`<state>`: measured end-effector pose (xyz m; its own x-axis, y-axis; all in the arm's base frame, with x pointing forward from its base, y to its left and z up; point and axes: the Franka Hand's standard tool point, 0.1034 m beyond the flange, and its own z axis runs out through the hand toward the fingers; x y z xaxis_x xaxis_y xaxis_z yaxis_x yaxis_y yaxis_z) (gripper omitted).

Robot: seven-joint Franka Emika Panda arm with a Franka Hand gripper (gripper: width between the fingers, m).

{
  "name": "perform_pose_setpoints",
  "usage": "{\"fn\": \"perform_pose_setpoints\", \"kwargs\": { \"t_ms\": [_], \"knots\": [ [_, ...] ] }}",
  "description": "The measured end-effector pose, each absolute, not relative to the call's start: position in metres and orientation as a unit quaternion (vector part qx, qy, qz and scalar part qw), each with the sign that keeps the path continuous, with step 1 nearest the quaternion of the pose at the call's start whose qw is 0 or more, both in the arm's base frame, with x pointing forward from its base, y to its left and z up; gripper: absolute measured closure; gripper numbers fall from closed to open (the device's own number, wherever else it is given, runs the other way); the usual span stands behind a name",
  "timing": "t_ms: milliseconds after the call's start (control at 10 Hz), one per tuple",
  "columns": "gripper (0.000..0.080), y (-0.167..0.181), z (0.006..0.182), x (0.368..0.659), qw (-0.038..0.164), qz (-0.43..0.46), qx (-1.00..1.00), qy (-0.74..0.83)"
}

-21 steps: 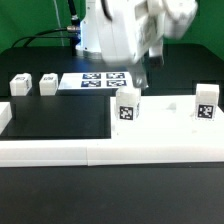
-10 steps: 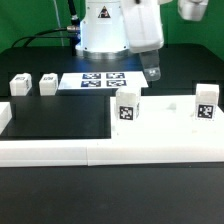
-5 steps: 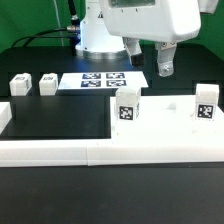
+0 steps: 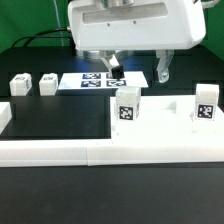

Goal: Assemble square table

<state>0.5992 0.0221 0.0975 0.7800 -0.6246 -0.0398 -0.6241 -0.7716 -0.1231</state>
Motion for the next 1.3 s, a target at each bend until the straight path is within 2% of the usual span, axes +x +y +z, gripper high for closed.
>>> {"fn": "perform_pose_setpoints", "kwargs": {
  "t_ms": [300, 500, 700, 1100, 1200, 1300],
  "knots": [
    [0.0151, 0.018, 0.097, 0.599, 0.063, -0.009, -0.971, 0.231],
    [0.0151, 0.01, 0.089, 0.594, 0.048, -0.019, -0.996, 0.074],
    [0.0151, -0.003, 0.083, 0.592, 0.046, -0.021, -0.999, 0.015],
    [0.0151, -0.006, 0.081, 0.591, 0.045, -0.016, -0.998, 0.037],
    [0.0151, -0.009, 0.071, 0.585, 0.043, -0.005, -0.998, 0.055],
    [0.0151, -0.013, 0.052, 0.578, 0.031, 0.0, -0.998, 0.052]
  ]
}}
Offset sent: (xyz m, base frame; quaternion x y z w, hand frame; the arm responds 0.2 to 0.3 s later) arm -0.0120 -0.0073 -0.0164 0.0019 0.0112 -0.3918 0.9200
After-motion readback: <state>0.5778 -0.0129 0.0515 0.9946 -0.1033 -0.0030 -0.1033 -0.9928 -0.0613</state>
